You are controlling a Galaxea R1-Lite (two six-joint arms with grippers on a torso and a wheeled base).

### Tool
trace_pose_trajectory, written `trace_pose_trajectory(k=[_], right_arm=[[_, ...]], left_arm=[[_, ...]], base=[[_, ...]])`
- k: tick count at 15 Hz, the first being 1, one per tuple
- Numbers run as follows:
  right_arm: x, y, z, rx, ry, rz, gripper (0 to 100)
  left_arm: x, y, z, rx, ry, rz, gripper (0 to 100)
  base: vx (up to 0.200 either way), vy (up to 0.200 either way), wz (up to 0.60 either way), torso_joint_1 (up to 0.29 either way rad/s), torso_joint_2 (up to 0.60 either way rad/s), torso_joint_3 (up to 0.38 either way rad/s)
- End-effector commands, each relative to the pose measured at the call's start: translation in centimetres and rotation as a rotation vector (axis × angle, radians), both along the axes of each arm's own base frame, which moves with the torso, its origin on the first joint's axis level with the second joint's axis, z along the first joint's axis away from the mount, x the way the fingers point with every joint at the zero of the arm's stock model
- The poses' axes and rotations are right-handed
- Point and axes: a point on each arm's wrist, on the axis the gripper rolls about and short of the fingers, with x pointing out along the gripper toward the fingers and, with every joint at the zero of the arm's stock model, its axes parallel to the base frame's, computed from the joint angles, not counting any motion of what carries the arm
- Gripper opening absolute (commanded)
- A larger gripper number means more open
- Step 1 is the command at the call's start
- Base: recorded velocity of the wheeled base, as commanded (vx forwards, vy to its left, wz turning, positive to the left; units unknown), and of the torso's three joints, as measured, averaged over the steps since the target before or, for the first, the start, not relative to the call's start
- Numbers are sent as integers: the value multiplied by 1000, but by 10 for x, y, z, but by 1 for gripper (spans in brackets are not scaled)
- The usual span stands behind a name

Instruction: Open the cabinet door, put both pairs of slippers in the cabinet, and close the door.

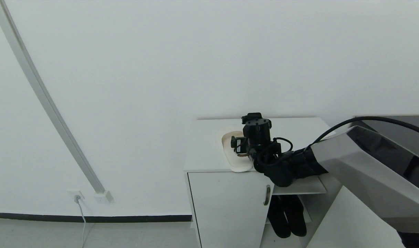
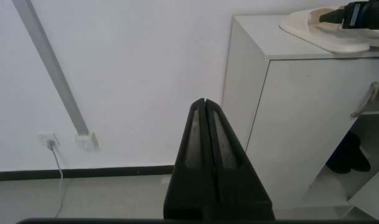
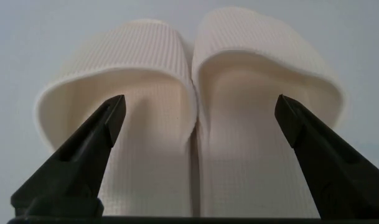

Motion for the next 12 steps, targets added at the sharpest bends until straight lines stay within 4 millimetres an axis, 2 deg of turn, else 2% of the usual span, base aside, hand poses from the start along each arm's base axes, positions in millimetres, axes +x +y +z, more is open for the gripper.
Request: trace_pose_trajectory(k=[1, 6, 7, 12], right_arm=[[10, 5, -5, 1, 4, 10, 100], [18, 4, -6, 6, -1, 1, 100], [19, 4, -6, 6, -1, 1, 0], [25, 4, -8, -1, 9, -5, 0]], left_arm=[[0, 0, 0, 0, 1, 2, 0], [0, 0, 0, -1, 1, 1, 0], [0, 0, 0, -1, 1, 1, 0], [0, 0, 0, -3, 1, 1, 0]], base=[[0, 0, 0, 0, 0, 0], [0, 0, 0, 0, 0, 0], [0, 0, 0, 0, 0, 0], [0, 0, 0, 0, 0, 0]])
